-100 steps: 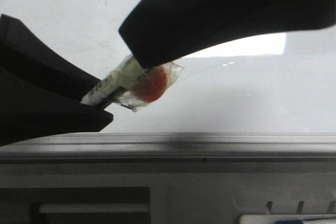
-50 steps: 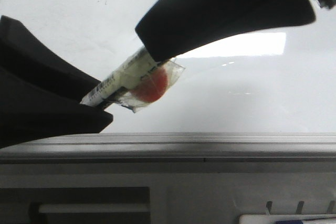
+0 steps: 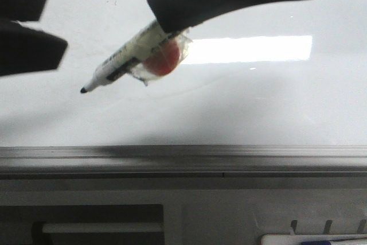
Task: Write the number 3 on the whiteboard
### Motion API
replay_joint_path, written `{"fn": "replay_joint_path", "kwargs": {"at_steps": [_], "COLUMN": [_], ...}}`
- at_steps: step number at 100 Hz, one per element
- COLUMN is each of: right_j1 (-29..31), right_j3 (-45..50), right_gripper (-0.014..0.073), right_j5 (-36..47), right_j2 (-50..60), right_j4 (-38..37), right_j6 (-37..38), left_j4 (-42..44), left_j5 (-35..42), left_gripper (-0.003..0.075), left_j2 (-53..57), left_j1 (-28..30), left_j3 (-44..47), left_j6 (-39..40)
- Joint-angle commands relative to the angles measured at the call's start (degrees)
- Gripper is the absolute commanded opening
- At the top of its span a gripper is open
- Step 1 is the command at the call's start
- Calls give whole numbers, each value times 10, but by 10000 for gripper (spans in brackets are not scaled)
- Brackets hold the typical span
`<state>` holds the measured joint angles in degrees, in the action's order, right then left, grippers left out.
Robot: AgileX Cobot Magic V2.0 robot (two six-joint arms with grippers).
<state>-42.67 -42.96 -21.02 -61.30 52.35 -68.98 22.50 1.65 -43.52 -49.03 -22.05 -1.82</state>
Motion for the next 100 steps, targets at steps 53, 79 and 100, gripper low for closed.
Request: {"fn": "replay_joint_path", "kwargs": {"at_steps": [53, 79, 100], "right_j1": [80, 113, 138], "right_j3": [-144, -179, -185], "right_gripper": [-61, -60, -60], "right_j5": [39, 13, 7], "right_j2": [-62, -102, -118], "right_j4": [12, 9, -1], "right_j6": [23, 26, 27], "left_j4": [-74, -74, -74], "left_j5": [6, 6, 6], "left_gripper": [399, 399, 399], "left_j2": [106, 106, 106], "left_j1": [57, 57, 57], "left_j3": [-17, -17, -17], "left_j6": [5, 5, 5]}}
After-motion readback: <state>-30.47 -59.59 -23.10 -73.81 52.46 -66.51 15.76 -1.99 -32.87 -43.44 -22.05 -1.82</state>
